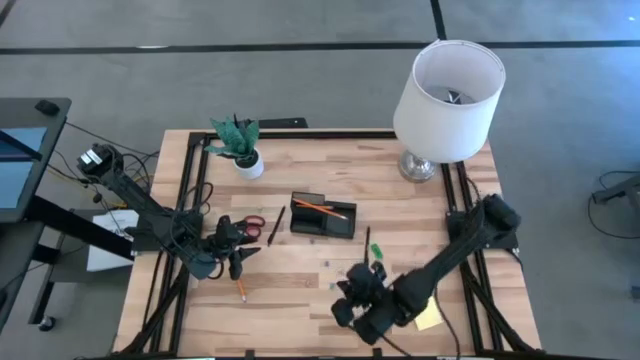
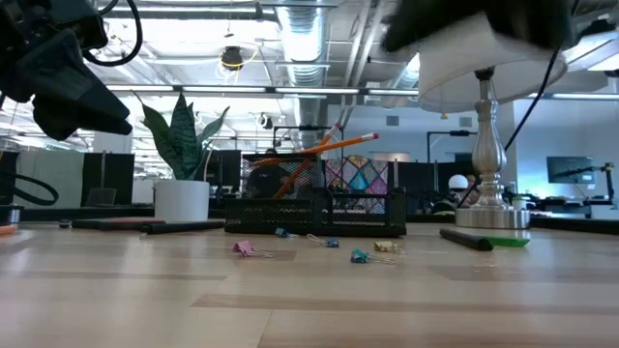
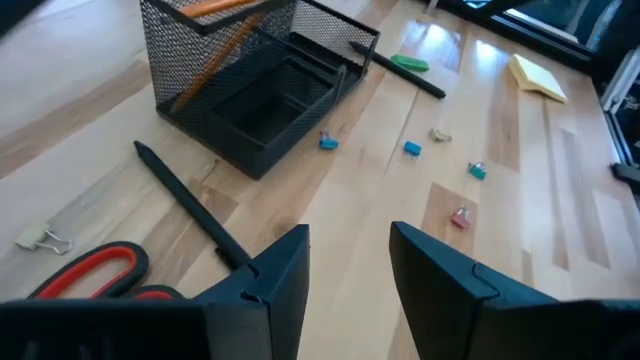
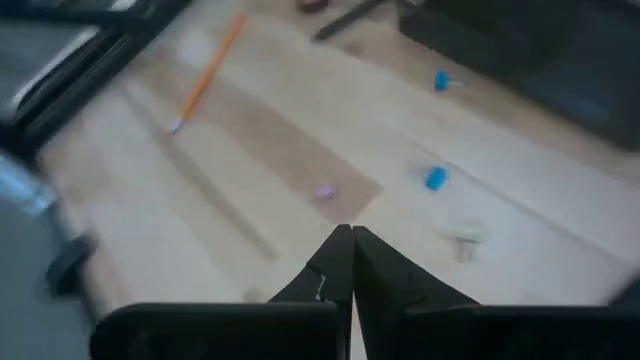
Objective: Pick and place office supplies into organizer
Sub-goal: Put the bottom orange pencil into the black desk organizer
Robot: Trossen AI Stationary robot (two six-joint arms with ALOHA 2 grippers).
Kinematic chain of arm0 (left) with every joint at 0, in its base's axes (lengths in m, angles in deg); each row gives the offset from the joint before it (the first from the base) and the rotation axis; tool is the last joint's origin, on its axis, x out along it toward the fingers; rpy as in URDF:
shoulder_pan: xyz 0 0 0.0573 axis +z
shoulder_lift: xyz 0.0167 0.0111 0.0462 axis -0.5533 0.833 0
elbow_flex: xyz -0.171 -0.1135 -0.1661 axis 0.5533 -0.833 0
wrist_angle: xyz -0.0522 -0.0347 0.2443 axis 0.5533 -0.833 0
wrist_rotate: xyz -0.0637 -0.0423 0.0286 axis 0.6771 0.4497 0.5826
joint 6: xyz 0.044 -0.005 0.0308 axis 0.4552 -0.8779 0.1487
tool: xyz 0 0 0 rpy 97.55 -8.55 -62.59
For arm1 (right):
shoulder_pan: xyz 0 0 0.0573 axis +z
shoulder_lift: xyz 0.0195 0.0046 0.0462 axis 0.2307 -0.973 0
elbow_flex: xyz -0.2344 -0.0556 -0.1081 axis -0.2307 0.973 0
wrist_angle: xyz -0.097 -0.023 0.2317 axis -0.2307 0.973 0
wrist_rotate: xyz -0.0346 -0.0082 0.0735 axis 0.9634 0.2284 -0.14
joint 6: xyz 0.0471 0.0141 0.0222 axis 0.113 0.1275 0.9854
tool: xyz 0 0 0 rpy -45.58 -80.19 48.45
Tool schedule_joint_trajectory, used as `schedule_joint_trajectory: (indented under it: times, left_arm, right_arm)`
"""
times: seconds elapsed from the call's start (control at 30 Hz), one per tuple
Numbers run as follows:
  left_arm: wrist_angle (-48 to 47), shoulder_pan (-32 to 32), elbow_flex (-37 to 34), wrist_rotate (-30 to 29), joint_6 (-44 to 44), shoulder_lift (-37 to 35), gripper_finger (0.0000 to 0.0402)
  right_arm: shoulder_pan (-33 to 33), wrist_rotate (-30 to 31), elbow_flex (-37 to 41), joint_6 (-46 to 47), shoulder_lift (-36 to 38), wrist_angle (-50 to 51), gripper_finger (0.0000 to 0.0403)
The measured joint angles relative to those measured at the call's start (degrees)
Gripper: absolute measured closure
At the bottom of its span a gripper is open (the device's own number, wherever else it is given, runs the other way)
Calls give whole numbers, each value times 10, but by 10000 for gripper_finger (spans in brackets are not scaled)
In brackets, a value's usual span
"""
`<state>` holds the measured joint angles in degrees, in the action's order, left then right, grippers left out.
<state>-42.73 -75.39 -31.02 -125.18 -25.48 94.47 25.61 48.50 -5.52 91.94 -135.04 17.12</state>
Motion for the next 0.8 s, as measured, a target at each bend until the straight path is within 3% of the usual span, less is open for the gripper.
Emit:
schedule_joint_trajectory:
  times: [0.13, 0.2, 0.4, 0.57, 0.8]
  left_arm:
    - [16, 0, 0, -6, -2, 0, 265]
    - [23, 0, 0, -14, -2, 0, 265]
    - [49, 0, 0, -19, -2, 0, 265]
    - [50, 0, 0, -30, 0, 0, 265]
    - [51, 0, 0, -30, 2, 0, 265]
  right_arm:
    - [-10, 44, 76, 70, -25, -53, 402]
    - [-24, 78, 94, 76, -31, -32, 402]
    - [-81, 117, 95, -29, -2, -35, 402]
    - [-130, 34, 94, -52, 18, -4, 403]
    - [-182, 20, 95, -80, 20, -9, 403]
